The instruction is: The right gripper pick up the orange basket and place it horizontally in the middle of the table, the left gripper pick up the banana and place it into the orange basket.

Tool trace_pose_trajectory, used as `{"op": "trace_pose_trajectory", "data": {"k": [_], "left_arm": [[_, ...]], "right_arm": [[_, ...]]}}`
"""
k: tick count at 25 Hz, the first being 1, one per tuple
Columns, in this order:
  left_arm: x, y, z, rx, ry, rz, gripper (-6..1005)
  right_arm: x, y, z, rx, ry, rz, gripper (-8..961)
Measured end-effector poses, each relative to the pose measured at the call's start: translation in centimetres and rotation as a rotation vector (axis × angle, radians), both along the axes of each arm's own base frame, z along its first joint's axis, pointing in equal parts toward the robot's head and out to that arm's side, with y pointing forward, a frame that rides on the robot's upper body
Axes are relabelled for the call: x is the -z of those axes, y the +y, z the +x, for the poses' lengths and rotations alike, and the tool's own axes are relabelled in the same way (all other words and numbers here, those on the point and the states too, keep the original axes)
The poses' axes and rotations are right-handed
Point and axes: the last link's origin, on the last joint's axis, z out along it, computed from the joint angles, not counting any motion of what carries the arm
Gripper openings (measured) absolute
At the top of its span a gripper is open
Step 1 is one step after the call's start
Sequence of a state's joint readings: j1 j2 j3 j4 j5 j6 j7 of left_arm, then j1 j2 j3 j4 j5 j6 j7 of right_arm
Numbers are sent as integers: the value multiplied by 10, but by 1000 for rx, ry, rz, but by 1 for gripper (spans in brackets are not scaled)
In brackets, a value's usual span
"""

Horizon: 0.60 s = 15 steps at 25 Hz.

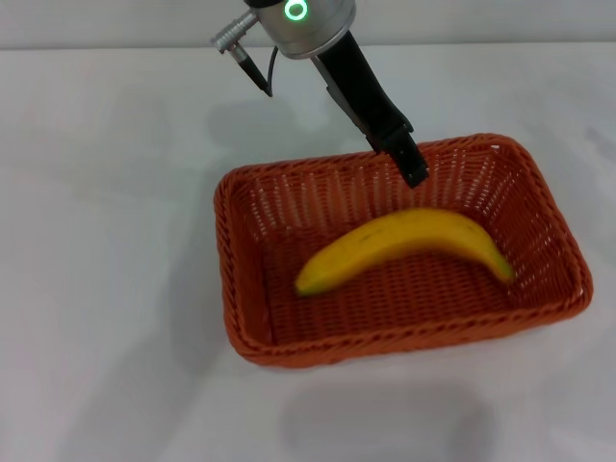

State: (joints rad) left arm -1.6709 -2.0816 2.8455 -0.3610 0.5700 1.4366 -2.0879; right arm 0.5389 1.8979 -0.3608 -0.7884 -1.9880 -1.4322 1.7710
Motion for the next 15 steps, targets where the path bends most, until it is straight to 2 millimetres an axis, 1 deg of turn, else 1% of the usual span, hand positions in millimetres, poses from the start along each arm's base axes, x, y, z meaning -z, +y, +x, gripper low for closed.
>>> {"op": "trace_pose_trajectory", "data": {"k": [4,7,8,12,14,15], "left_arm": [[-5,3,-4,-11,-11,18,682],[-18,12,-15,-24,-42,68,693],[-21,14,-18,-26,-62,83,730],[-49,25,-43,-24,-191,186,880],[-71,31,-61,-9,-294,278,886],[-79,32,-67,1,-328,313,888]], "right_arm": [[-1,0,1,3,-4,5,693],[-3,0,2,2,-8,14,693],[-3,1,2,0,-10,21,693],[-2,2,2,-22,-24,57,693],[2,2,1,-43,-33,84,693],[4,3,1,-53,-36,99,693]]}}
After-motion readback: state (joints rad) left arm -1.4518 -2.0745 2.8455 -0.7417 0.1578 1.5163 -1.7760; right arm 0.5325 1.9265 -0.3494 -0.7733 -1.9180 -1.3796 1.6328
